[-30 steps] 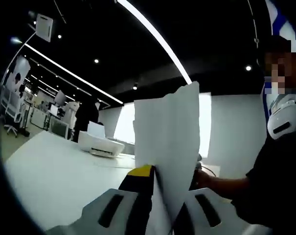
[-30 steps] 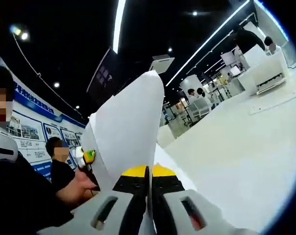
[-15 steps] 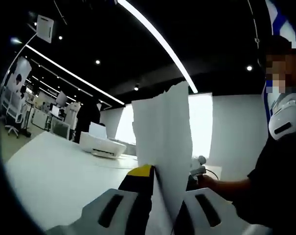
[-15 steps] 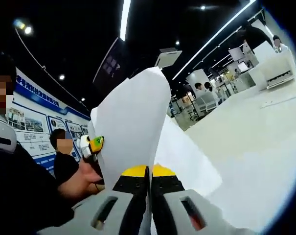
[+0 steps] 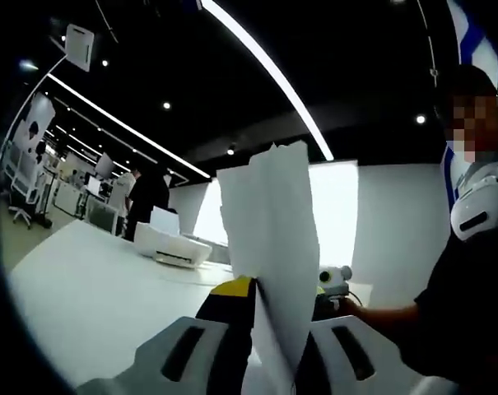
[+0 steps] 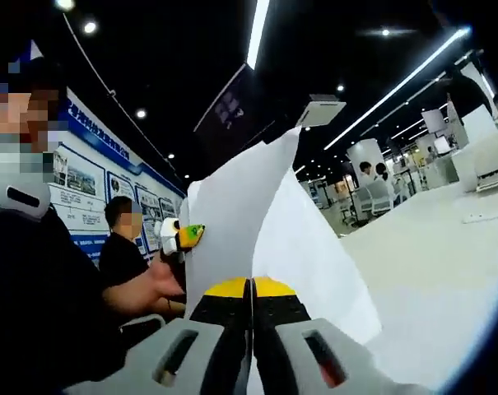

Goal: Organize the stack of printing papers by aligning and flattening the scattered papers on the table

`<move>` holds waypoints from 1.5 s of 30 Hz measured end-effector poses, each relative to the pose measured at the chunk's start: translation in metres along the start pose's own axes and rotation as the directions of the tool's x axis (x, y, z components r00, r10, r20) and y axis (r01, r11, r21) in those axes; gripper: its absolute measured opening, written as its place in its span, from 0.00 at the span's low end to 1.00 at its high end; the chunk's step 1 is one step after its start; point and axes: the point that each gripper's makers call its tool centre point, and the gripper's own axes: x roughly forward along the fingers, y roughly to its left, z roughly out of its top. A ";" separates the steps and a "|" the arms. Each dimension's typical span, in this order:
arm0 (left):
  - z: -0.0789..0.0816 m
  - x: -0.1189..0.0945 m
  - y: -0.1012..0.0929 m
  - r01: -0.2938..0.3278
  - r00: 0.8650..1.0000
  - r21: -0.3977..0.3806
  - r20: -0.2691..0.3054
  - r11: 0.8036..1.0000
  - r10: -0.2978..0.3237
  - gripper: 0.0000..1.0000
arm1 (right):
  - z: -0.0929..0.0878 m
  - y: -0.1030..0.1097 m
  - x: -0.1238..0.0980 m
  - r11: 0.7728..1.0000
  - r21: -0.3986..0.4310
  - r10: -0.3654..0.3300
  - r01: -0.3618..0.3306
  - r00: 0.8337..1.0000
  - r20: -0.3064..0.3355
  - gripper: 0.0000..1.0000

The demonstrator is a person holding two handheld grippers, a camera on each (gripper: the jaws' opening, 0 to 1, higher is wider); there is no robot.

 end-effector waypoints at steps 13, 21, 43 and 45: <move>-0.005 0.006 -0.004 0.006 1.000 -0.037 0.002 0.999 -0.006 0.20 | -0.015 0.002 0.002 1.000 0.012 0.029 -0.029 1.000 -0.004 0.00; -0.010 -0.004 0.020 -0.004 1.000 -0.100 0.008 0.995 0.005 0.23 | -0.009 -0.014 -0.003 0.999 0.006 -0.043 0.043 0.999 -0.002 0.00; -0.042 -0.007 0.046 -0.104 0.995 -0.234 -0.020 0.967 0.102 0.24 | -0.048 -0.006 0.002 0.992 0.116 -0.022 0.042 0.985 -0.169 0.00; -0.045 -0.006 0.045 -0.103 0.995 -0.235 -0.031 0.967 0.099 0.24 | -0.050 -0.005 0.000 0.991 0.124 -0.020 0.041 0.985 -0.169 0.00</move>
